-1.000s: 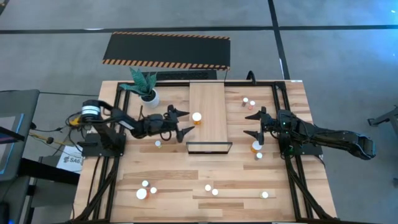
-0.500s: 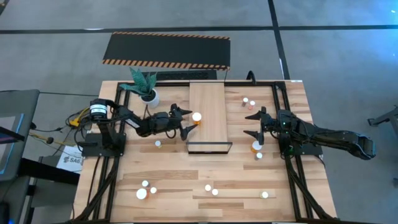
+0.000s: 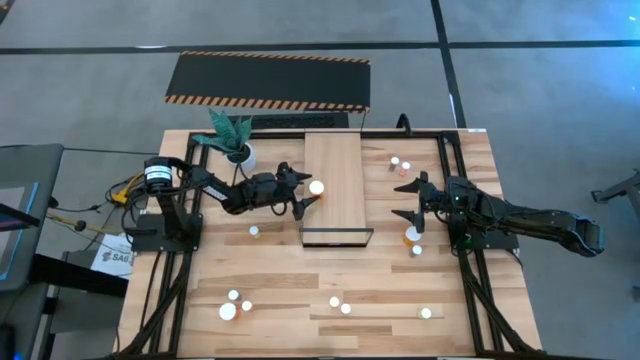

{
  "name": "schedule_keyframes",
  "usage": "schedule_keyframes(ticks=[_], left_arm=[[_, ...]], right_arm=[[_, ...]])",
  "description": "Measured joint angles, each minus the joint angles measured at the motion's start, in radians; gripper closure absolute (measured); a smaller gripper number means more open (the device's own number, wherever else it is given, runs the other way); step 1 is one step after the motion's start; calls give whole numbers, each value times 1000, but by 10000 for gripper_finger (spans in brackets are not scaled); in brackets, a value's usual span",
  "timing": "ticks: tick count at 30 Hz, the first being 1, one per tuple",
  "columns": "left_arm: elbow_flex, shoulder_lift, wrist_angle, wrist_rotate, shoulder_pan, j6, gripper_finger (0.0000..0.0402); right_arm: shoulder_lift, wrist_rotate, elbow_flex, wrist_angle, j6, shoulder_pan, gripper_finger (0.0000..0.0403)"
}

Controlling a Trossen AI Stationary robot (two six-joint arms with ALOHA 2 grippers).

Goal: Pick and place medicine bottles onto shelf by color
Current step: Put the top left large orange pill bottle on the shelf

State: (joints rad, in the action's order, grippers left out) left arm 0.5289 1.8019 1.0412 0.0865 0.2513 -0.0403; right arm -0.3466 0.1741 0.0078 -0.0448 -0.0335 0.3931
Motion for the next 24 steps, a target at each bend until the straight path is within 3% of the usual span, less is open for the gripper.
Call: schedule_keyframes(ticks=[12,24], left_arm=[[0,0,-19,-23,12,11,47],[0,0,-29,-55,22,33,134]], right_arm=[[0,0,0,0,0,0,29],[0,0,0,0,0,0,29]])
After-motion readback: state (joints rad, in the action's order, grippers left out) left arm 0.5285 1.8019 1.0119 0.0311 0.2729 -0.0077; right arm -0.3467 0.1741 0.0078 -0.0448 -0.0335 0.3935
